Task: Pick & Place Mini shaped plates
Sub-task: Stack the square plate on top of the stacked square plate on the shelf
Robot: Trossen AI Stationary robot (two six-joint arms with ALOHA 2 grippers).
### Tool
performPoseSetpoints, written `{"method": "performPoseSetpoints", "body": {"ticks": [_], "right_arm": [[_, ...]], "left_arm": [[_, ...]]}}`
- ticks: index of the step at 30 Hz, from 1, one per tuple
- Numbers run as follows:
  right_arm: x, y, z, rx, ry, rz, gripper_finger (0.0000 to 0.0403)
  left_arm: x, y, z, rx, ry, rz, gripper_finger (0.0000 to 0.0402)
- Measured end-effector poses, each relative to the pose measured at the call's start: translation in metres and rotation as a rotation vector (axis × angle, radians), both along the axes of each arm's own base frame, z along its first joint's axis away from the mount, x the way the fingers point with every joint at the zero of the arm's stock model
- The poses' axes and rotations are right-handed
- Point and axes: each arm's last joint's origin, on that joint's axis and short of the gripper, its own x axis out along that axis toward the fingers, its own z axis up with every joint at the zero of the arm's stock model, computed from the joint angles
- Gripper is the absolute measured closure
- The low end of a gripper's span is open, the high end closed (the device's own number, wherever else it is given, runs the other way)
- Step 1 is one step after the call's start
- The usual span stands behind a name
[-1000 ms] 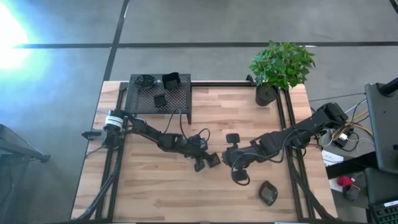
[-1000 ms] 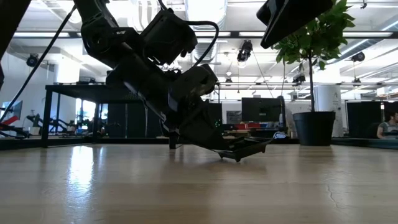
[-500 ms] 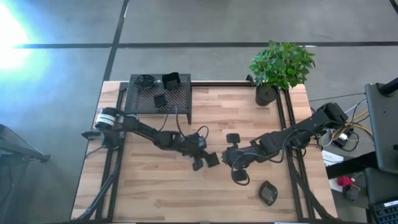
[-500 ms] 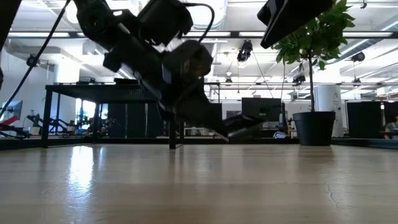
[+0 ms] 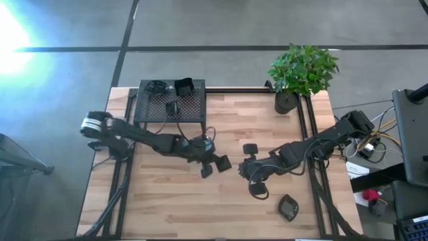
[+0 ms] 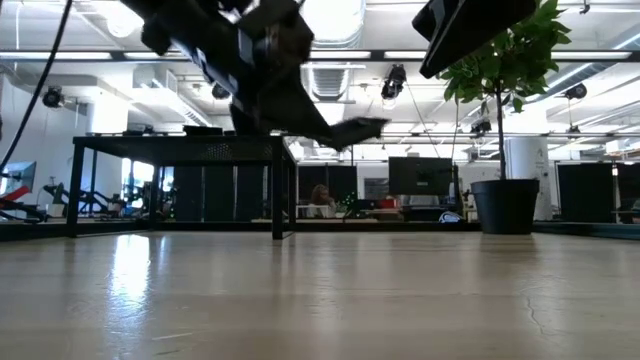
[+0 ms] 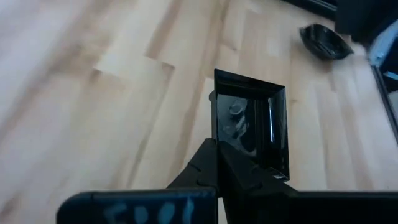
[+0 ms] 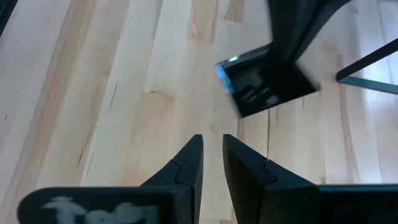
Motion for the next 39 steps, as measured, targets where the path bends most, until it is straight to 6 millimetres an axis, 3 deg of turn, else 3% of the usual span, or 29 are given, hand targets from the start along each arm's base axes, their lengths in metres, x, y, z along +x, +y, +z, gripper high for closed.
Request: {"method": "performPoseSetpoints", "body": {"ticks": [17,26,32,39], "right_arm": [[0.003,0.001,0.009,0.011,-0.027,0.0,0.0346],[0.003,0.001,0.01,0.013,-0.033,0.0,0.0346],[0.003,0.001,0.01,0.007,-0.034,0.006,0.0346],[0.004,0.002,0.011,-0.018,-0.038,0.039,0.0346]], "left_arm": [[-0.076,0.016,0.075,0.047,-0.007,0.233,0.0402],[-0.122,0.03,0.1,0.068,-0.067,0.547,0.0401],[-0.155,0.04,0.108,0.069,-0.141,0.859,0.0401],[-0.171,0.044,0.102,0.017,-0.183,1.052,0.0401]]}}
